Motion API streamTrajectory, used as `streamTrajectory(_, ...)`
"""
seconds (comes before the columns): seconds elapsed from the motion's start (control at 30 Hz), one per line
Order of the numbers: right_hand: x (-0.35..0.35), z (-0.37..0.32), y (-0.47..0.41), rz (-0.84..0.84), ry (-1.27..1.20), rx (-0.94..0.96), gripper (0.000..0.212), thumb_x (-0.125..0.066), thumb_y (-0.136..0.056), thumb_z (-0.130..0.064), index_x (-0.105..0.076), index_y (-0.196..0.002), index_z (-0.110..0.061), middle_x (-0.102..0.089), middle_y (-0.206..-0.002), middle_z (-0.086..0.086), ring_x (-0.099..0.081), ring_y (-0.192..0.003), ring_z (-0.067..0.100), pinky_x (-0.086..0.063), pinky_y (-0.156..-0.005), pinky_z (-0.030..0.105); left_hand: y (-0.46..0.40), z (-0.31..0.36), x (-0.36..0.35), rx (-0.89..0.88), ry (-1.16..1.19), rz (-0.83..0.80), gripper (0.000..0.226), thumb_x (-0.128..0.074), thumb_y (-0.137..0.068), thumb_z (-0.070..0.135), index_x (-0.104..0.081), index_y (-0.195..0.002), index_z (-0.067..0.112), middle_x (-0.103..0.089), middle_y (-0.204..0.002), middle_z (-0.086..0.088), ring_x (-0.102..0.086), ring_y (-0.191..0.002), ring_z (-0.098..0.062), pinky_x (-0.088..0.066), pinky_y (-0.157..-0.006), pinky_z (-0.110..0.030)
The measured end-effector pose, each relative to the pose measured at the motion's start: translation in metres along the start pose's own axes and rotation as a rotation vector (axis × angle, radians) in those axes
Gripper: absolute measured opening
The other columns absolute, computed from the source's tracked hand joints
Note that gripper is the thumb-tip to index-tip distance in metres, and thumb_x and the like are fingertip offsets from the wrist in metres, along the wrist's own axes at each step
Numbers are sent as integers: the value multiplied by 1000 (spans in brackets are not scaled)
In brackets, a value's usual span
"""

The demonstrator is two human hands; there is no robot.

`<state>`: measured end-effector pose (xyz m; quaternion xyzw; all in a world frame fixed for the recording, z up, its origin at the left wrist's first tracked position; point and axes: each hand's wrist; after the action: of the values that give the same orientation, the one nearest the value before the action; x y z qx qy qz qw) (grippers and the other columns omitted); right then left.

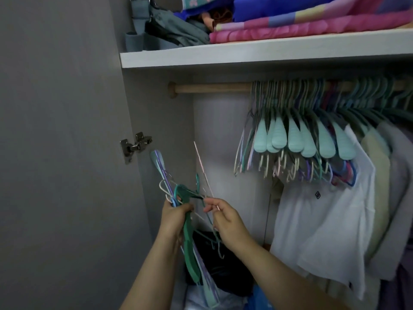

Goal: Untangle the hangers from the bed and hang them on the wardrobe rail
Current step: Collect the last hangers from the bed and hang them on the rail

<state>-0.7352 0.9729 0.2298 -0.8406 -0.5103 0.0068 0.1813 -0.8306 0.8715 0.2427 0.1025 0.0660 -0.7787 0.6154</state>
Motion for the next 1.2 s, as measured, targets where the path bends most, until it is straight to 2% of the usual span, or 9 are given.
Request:
streamTrajectory(0.33, 24, -13, -13, 92, 7, 154, 30, -32, -103, -12, -54, -112, -30, -63, -116, -11, -50, -70, -3, -43, -73, 14, -11, -7, -12, -57, 44, 23, 29, -59, -75, -16, -56, -94, 6, -58, -75, -17, -54, -58, -22, -45, -57, -30)
streamTrajectory(0.53, 27, -28, -33, 185, 2, 242, 28, -32, -102, -20, -60, -106, -19, -56, -69, -17, -43, -57, 1, -44, -69, 22, -16, 1, -13, -83, 40, 33, 29, -61, -75, -13, -53, -87, 12, -55, -76, -16, -52, -67, -23, -42, -64, -35)
streamTrajectory(0.67, 34, -30, -41, 224, 139, 220, 26, -33, -103, -15, -58, -105, -21, -62, -97, -1, -50, -75, 2, -44, -79, 22, -16, 3, -6, -67, 25, 22, 26, -63, -74, -10, -57, -94, 6, -56, -78, -17, -52, -68, -24, -41, -64, -35)
streamTrajectory(0.8, 37, -26, -48, 247, 289, 240, 25, -34, -101, -12, -57, -112, -16, -59, -108, -4, -54, -96, 7, -39, -87, 23, -14, 7, 1, -64, -55, 18, 32, -63, -73, -11, -46, -80, 15, -49, -70, -13, -45, -63, -22, -37, -59, -33)
streamTrajectory(0.9, 29, -33, -46, 188, 167, 265, 27, -33, -101, -12, -57, -111, -22, -56, -85, -10, -53, -76, 7, -42, -77, 23, -14, 8, 3, -58, -109, -4, 31, -62, -71, -14, -48, -77, 13, -51, -67, -14, -46, -61, -22, -39, -57, -33)
streamTrajectory(0.97, 22, -50, -47, 171, 5, 311, 29, -31, -101, -11, -57, -109, -23, -48, -63, -7, -45, -61, 19, -44, -69, 24, -12, 6, 1, -40, -134, -24, 27, -62, -71, -14, -53, -81, 9, -55, -68, -14, -49, -61, -23, -41, -58, -32)
streamTrajectory(1.03, 15, -73, -57, 195, -60, 346, 30, -28, -103, -12, -56, -109, -22, -42, -55, -2, -42, -54, 19, -46, -67, 18, -10, 5, -2, -25, -157, -39, 27, -62, -71, -14, -54, -82, 10, -58, -69, -12, -51, -59, -23, -43, -57, -28)
streamTrajectory(1.13, 14, -101, -91, 299, -82, 348, 28, -26, -104, -11, -53, -102, -21, -54, -66, 4, -43, -47, 6, -45, -64, 14, -8, 7, -4, -11, -171, -67, 30, -62, -73, -13, -51, -80, 14, -57, -70, -11, -52, -60, -23, -43, -57, -27)
streamTrajectory(1.2, 18, -106, -114, 344, -80, 324, 28, -27, -103, -9, -50, -95, -21, -64, -102, 7, -45, -55, -1, -47, -73, 22, -9, 10, -3, -7, -173, -87, 30, -63, -73, -12, -50, -82, 13, -56, -72, -13, -52, -64, -24, -44, -62, -32)
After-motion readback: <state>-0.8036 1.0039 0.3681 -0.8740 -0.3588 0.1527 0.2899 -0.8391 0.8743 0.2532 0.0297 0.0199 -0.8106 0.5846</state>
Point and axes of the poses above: each hand's wrist, its own y-axis away from the middle knuckle, its own x-axis out of the back of the hand, z = x × y
